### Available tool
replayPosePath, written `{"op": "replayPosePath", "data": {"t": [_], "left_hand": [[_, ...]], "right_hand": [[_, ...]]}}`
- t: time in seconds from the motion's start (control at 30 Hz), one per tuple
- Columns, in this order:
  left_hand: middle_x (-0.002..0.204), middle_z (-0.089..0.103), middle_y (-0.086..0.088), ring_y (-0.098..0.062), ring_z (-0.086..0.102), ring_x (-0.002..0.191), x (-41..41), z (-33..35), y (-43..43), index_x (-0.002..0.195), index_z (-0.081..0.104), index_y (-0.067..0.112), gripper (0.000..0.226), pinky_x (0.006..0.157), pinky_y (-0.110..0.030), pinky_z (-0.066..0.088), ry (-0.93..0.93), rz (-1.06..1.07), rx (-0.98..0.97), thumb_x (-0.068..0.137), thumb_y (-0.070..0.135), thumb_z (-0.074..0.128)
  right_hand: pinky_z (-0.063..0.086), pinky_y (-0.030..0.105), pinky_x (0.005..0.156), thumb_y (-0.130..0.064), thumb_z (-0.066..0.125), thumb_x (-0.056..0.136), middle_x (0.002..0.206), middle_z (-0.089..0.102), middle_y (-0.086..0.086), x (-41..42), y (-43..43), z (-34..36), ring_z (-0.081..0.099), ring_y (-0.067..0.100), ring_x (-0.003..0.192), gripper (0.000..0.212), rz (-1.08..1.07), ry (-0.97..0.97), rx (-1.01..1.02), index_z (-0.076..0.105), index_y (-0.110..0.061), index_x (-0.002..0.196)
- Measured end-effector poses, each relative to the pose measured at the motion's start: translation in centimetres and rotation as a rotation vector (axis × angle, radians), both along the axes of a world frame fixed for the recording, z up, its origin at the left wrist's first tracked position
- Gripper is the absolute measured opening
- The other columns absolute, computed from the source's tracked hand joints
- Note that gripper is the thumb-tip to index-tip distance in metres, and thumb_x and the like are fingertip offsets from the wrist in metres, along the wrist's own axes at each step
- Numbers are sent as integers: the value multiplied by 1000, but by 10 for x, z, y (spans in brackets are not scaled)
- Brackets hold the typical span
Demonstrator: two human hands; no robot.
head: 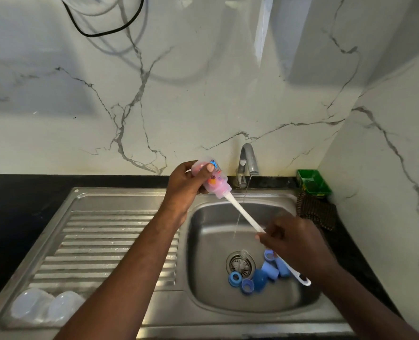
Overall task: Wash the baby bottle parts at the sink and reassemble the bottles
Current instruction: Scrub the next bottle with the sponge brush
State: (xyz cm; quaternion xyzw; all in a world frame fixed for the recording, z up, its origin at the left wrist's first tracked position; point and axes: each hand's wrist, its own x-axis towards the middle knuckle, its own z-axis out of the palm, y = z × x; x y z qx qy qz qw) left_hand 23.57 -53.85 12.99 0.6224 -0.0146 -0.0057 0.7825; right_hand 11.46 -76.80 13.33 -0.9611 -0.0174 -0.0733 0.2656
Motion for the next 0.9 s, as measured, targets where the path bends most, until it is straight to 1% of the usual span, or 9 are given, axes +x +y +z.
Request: {"op": "replayPosePath", "data": {"t": [0.07,0.13,0.27,0.33,0.4,0.47,0.53,0.7,0.9], "left_hand": [[111,72,-15,-22,74,94,-3,0,-3,123,62,3,64,71,-34,60,17,32,3,74,38,87],[110,73,-15,-21,74,94,-9,3,-8,123,62,2,57,72,-33,60,14,52,-23,79,34,80],[108,73,-10,-23,72,100,-16,8,-20,122,61,5,54,79,-38,61,25,-9,-172,77,32,75],[110,71,-10,-22,70,101,-16,7,-21,122,62,7,48,78,-37,60,40,-25,-157,82,30,73],[104,73,-5,-17,70,98,-17,5,-21,113,69,13,24,76,-35,60,49,-34,-179,92,25,66],[94,75,0,-14,71,92,-19,5,-23,98,74,19,16,73,-33,60,76,-41,-209,98,25,60],[89,76,1,-14,72,87,-19,7,-26,90,75,19,20,72,-33,60,86,-29,-154,98,29,60],[89,75,-4,-18,73,86,-18,8,-25,90,71,11,21,70,-32,60,108,3,-63,93,32,69],[99,76,-9,-23,74,94,-15,1,-18,96,73,10,23,72,-31,59,122,67,-81,90,33,71]], "right_hand": [[30,20,43,-31,79,78,47,47,-7,0,3,0,44,5,44,44,-82,-72,-120,40,-29,57],[26,19,42,-26,72,81,49,45,-6,-2,10,-1,40,4,43,37,-133,-92,-143,40,-24,63],[35,25,36,-9,60,94,61,64,9,-3,29,-11,49,21,33,14,-52,156,631,51,-13,84],[30,21,34,-16,60,98,57,60,13,-5,31,-11,40,16,31,11,12,252,819,58,-6,93],[29,18,36,-23,57,99,50,50,9,-6,26,-10,36,10,34,19,36,173,876,70,-15,88],[32,20,40,-22,56,100,46,44,-2,-6,21,-13,37,6,38,31,68,7,795,70,-29,73],[36,24,43,-27,59,99,46,47,-6,-5,12,-21,42,5,41,33,85,-159,536,62,-31,66],[39,22,45,-36,54,87,64,65,-4,6,-14,-23,60,17,51,23,17,-500,-170,73,-24,84],[39,26,46,-27,71,88,67,63,-2,15,-19,-27,61,24,56,7,37,-414,-176,66,-23,85]]}}
